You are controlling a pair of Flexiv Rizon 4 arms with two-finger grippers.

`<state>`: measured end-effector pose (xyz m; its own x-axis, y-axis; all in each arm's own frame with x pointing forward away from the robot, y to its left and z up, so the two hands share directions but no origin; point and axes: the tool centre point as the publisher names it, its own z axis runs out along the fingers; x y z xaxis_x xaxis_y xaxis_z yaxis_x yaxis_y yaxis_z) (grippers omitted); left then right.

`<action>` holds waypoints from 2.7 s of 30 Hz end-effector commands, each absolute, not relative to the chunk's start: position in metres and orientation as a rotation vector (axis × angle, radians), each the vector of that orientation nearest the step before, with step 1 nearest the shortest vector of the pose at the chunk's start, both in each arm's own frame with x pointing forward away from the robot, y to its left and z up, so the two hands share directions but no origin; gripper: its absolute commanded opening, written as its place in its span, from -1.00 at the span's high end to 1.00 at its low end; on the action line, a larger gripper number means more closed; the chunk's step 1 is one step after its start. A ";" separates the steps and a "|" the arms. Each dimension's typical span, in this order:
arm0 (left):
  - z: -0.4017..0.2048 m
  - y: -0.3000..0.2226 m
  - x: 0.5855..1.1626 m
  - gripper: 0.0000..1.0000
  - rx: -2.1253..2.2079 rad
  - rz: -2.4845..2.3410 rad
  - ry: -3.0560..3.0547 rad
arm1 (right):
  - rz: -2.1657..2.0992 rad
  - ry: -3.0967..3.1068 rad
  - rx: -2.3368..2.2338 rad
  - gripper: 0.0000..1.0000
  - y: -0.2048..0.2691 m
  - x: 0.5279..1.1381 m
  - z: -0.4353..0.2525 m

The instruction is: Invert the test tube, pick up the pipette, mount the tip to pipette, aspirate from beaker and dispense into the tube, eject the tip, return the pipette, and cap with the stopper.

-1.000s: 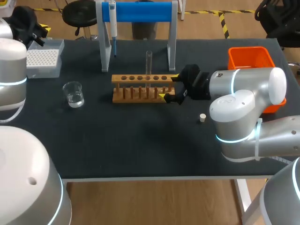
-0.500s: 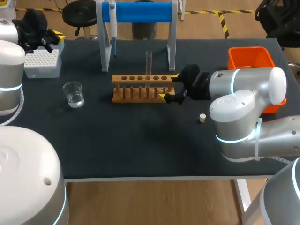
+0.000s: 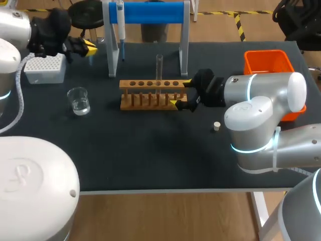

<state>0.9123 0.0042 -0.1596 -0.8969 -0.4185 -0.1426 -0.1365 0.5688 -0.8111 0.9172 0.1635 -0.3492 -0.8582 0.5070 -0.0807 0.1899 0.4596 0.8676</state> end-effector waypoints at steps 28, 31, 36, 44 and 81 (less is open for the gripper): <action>-0.095 -0.150 0.838 1.00 0.018 -1.577 2.714 | 1.354 2.389 0.592 -1.00 0.163 0.917 -0.348; -0.093 -0.154 0.835 1.00 -0.011 -1.556 2.735 | 1.354 2.389 0.592 -1.00 0.163 0.917 -0.348; -0.093 -0.154 0.835 1.00 -0.011 -1.556 2.735 | 1.354 2.389 0.592 -1.00 0.163 0.917 -0.348; -0.093 -0.154 0.835 1.00 -0.011 -1.556 2.735 | 1.354 2.389 0.592 -1.00 0.163 0.917 -0.348; -0.093 -0.154 0.835 1.00 -0.011 -1.556 2.735 | 1.714 2.285 0.252 -1.00 0.164 0.860 -0.264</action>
